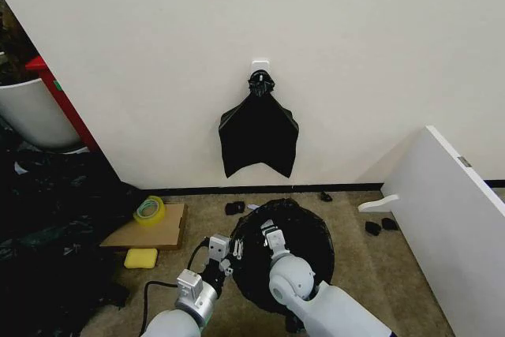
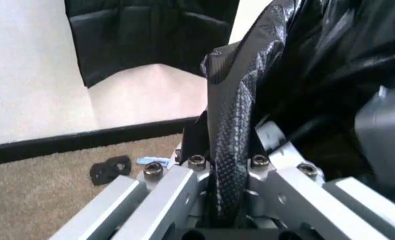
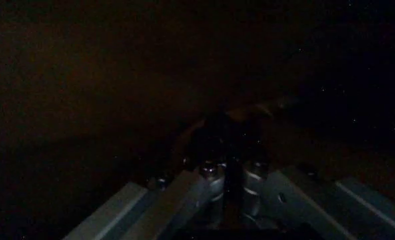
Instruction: Place the garbage bag over the trash bin.
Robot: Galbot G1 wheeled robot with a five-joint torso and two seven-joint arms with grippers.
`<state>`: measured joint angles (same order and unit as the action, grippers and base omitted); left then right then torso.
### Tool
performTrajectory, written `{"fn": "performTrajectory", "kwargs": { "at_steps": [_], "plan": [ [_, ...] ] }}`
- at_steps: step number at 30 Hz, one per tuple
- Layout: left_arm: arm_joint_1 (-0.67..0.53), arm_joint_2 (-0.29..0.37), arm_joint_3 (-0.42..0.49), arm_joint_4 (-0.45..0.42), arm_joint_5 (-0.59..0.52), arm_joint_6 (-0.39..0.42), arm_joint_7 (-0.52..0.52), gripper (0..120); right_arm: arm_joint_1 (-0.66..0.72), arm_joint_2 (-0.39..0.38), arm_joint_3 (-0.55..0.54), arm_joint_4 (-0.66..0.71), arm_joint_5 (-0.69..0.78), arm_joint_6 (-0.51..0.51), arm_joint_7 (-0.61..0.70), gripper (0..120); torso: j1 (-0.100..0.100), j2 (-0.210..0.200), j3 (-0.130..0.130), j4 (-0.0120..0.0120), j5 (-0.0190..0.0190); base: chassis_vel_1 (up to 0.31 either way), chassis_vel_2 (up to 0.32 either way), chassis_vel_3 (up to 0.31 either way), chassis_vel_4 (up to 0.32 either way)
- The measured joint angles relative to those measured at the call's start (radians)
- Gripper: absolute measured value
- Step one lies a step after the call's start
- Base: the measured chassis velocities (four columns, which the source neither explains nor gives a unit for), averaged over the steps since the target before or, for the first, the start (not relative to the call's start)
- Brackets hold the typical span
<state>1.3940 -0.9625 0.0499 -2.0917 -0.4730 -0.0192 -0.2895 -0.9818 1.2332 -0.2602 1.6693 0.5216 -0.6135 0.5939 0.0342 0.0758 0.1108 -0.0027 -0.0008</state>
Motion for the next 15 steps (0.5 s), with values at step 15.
{"fn": "performTrajectory", "kwargs": {
  "at_steps": [15],
  "plan": [
    [0.018, 0.005, -0.006, -0.015, -0.018, 0.003, 0.002, 1, -0.012, -0.005, -0.003, 0.028, -0.045, 0.105, -0.038, 0, 0.0, 0.0, 0.0, 0.0, 0.0001, 0.0, 0.0, 0.0, 0.0]
  ]
}}
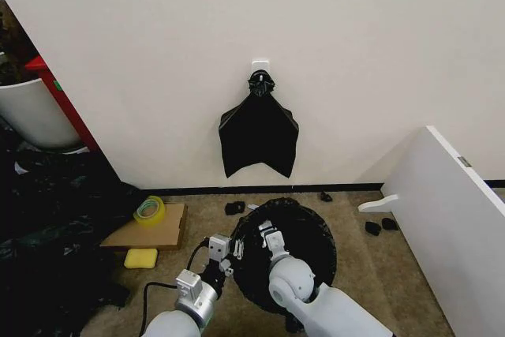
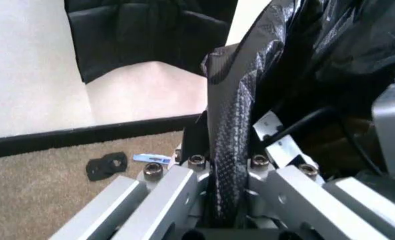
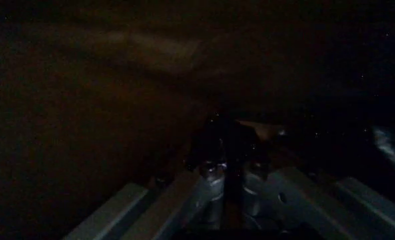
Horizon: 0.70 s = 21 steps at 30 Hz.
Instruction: Place the garbage bag over the trash bin.
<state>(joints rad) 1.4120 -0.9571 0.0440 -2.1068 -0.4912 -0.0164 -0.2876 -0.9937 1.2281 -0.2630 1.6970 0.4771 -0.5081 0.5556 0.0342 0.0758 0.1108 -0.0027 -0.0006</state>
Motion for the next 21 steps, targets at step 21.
{"fn": "performTrajectory", "kwargs": {
  "at_steps": [21],
  "plan": [
    [-0.067, -0.065, -0.068, 0.051, -0.351, 0.119, -0.163, 1, -0.081, -0.098, 0.033, 0.3, 0.057, -0.023, -0.071, 36, 0.0, 0.0, 0.0, 0.0001, -0.0001, 0.0, 0.0, 0.0, 0.0]
  ]
}}
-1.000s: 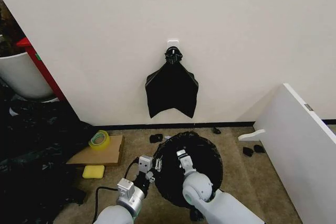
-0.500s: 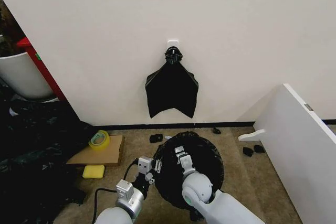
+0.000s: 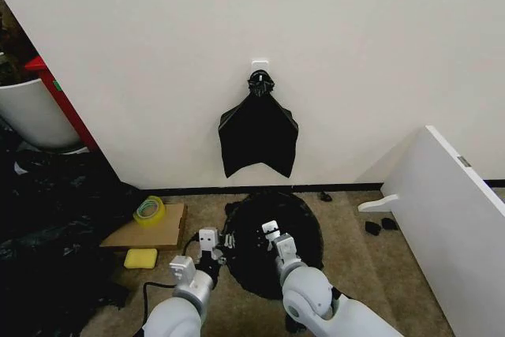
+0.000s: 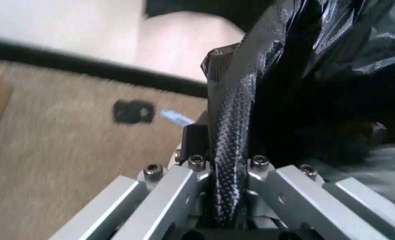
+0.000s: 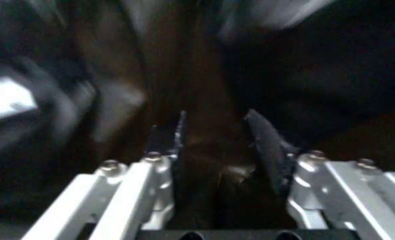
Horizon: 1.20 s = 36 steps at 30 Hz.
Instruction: Place the garbage bag over the trash bin.
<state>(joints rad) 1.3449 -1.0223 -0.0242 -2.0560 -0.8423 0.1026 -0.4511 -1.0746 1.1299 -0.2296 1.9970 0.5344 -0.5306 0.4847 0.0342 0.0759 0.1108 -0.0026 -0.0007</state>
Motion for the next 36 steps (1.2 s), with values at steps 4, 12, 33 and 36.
{"fn": "performTrajectory", "kwargs": {
  "at_steps": [4, 12, 33, 36],
  "plan": [
    [-0.014, -0.028, -0.037, 0.008, -0.054, 0.052, -0.102, 1, -0.01, -0.026, 0.037, 0.069, 0.02, 0.035, -0.061, 50, 0.0, 0.0, 0.0, 0.0003, 0.0003, 0.0, 0.0, 0.0, 0.0],
    [-0.094, -0.075, -0.068, 0.062, -0.187, 0.106, -0.223, 0, -0.116, -0.079, 0.186, 0.227, 0.018, 0.124, -0.194, 81, 0.0, 0.0, 0.0, 0.0002, 0.0002, 0.0, 0.0, 0.0, 0.0],
    [-0.188, -0.148, -0.05, 0.184, -0.273, 0.131, -0.191, 35, -0.194, -0.07, 0.21, 0.221, -0.016, 0.163, -0.183, 100, 0.0, 0.0, 0.0, 0.0002, -0.0002, 0.0, 0.0, 0.0, 0.0],
    [-0.172, -0.142, -0.054, 0.162, -0.264, 0.131, -0.182, 49, -0.202, -0.066, 0.212, 0.223, -0.015, 0.162, -0.182, 100, 0.0, 0.0, 0.0, 0.0001, -0.0001, 0.0, 0.0, 0.0, 0.0]
  ]
}}
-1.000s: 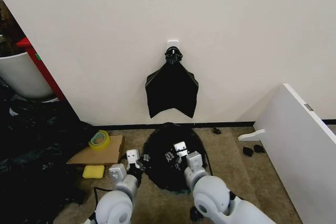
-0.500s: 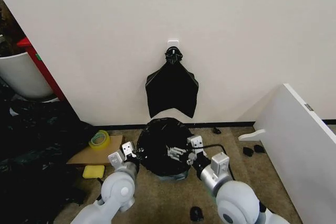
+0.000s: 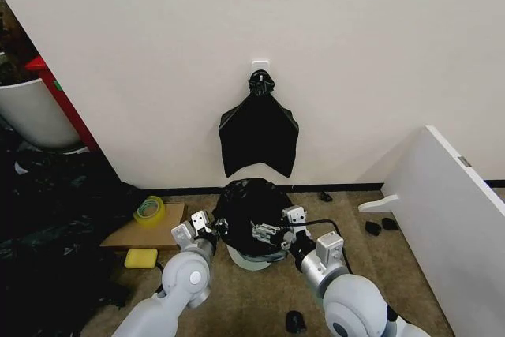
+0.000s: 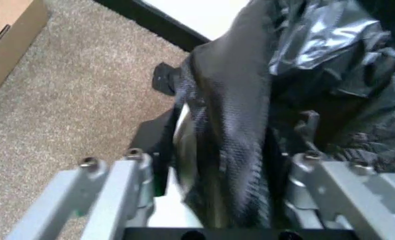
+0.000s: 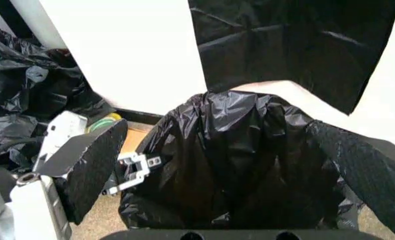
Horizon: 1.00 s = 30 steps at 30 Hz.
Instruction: Place the garbage bag over the trash bin.
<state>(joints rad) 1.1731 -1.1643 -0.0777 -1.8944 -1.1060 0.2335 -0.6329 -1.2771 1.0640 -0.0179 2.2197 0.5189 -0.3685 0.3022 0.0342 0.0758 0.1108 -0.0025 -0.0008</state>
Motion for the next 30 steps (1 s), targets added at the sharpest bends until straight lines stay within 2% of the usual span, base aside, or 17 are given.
{"fn": "performTrajectory", "kwargs": {
  "at_steps": [1, 2, 4, 5, 8, 9, 12, 13, 15, 17, 18, 19, 21, 23, 25, 27, 30],
  "plan": [
    [0.007, 0.005, -0.002, -0.013, 0.004, 0.002, 0.0, 53, -0.004, 0.004, 0.0, 0.001, -0.001, 0.0, -0.001, 100, 0.0, 0.0, 0.0, 0.0, 0.0002, 0.0, 0.0, 0.0, 0.0],
    [0.007, 0.005, -0.002, -0.013, 0.004, 0.002, 0.0, 53, -0.004, 0.004, 0.0, 0.001, -0.001, 0.0, -0.001, 100, 0.0, 0.0, 0.0, 0.0, 0.0002, 0.0, 0.0, 0.0, 0.0],
    [0.025, 0.022, -0.011, -0.046, 0.016, 0.01, -0.001, 65, -0.013, 0.014, 0.001, 0.002, -0.006, 0.0, -0.002, 100, 0.0, 0.0, 0.0, 0.0, 0.0, 0.0, 0.0, 0.0, 0.0],
    [0.025, 0.022, -0.011, -0.046, 0.016, 0.01, -0.001, 65, -0.013, 0.014, 0.001, 0.002, -0.006, 0.0, -0.002, 100, 0.0, 0.0, 0.0, 0.0, 0.0, 0.0, 0.0, 0.0, 0.0],
    [0.055, 0.054, -0.023, -0.084, 0.095, 0.018, 0.008, 79, -0.026, 0.029, 0.014, 0.002, -0.012, 0.017, -0.009, 100, 0.0, 0.0, 0.0, 0.0001, 0.0002, 0.0, 0.0, 0.0, 0.0],
    [0.055, 0.054, -0.023, -0.084, 0.095, 0.018, 0.008, 79, -0.026, 0.029, 0.014, 0.002, -0.012, 0.017, -0.009, 100, 0.0, 0.0, 0.0, 0.0001, 0.0002, 0.0, 0.0, 0.0, 0.0],
    [0.106, 0.09, -0.04, -0.129, 0.331, -0.041, 0.093, 94, -0.073, 0.07, 0.072, -0.016, -0.07, 0.1, -0.03, 100, 0.0, 0.0, 0.0, 0.0002, 0.0003, 0.0, 0.0, 0.0, 0.0],
    [0.106, 0.09, -0.04, -0.129, 0.331, -0.041, 0.093, 94, -0.073, 0.07, 0.072, -0.016, -0.07, 0.1, -0.03, 100, 0.0, 0.0, 0.0, 0.0002, 0.0003, 0.0, 0.0, 0.0, 0.0],
    [0.135, 0.106, -0.049, -0.149, 0.446, -0.097, 0.139, 99, -0.114, 0.097, 0.115, -0.026, -0.102, 0.158, -0.046, 100, 0.0, 0.0, 0.0, -0.0002, 0.0003, 0.0, 0.0, 0.0, 0.0],
    [0.185, 0.108, -0.059, -0.159, 0.608, -0.21, 0.192, 100, -0.183, 0.14, 0.18, -0.035, -0.167, 0.248, -0.075, 100, 0.0, 0.0, 0.0, -0.0001, 0.0003, 0.0, 0.0, 0.0, 0.0],
    [0.185, 0.108, -0.059, -0.159, 0.608, -0.21, 0.192, 100, -0.183, 0.14, 0.18, -0.035, -0.167, 0.248, -0.075, 100, 0.0, 0.0, 0.0, -0.0001, 0.0003, 0.0, 0.0, 0.0, 0.0],
    [0.202, 0.103, -0.062, -0.158, 0.66, -0.248, 0.204, 100, -0.202, 0.153, 0.196, -0.039, -0.191, 0.278, -0.083, 100, 0.0, 0.0, 0.0, 0.0, 0.0001, 0.0, 0.0, 0.0, 0.0],
    [0.279, 0.069, -0.112, -0.147, 0.812, -0.398, 0.257, 100, -0.299, 0.222, 0.282, -0.062, -0.355, 0.413, -0.126, 100, 0.0, 0.0, 0.0, -0.0002, -0.0001, 0.0, 0.0, 0.0, 0.0],
    [0.303, 0.061, -0.128, -0.146, 0.829, -0.426, 0.27, 100, -0.324, 0.237, 0.301, -0.067, -0.392, 0.439, -0.139, 100, 0.0, 0.0, 0.0, -0.0004, 0.0003, 0.0, 0.0, 0.0, 0.0],
    [0.397, 0.027, -0.181, -0.141, 0.894, -0.524, 0.307, 100, -0.407, 0.284, 0.359, -0.08, -0.493, 0.521, -0.176, 100, 0.0, 0.0, 0.0, 0.0001, -0.0002, 0.0, 0.0, 0.0, 0.0],
    [0.42, 0.017, -0.194, -0.14, 0.91, -0.547, 0.314, 100, -0.427, 0.294, 0.37, -0.082, -0.509, 0.539, -0.182, 100, 0.0, 0.0, 0.0, 0.0, -0.0004, 0.0, 0.0, 0.0, 0.0],
    [0.555, -0.03, -0.266, -0.16, 0.956, -0.649, 0.343, 100, -0.529, 0.355, 0.421, -0.083, -0.573, 0.645, -0.193, 100, 0.0, 0.0, 0.0, 0.0, -0.0001, 0.0, 0.0, 0.0, 0.0]
  ]
}}
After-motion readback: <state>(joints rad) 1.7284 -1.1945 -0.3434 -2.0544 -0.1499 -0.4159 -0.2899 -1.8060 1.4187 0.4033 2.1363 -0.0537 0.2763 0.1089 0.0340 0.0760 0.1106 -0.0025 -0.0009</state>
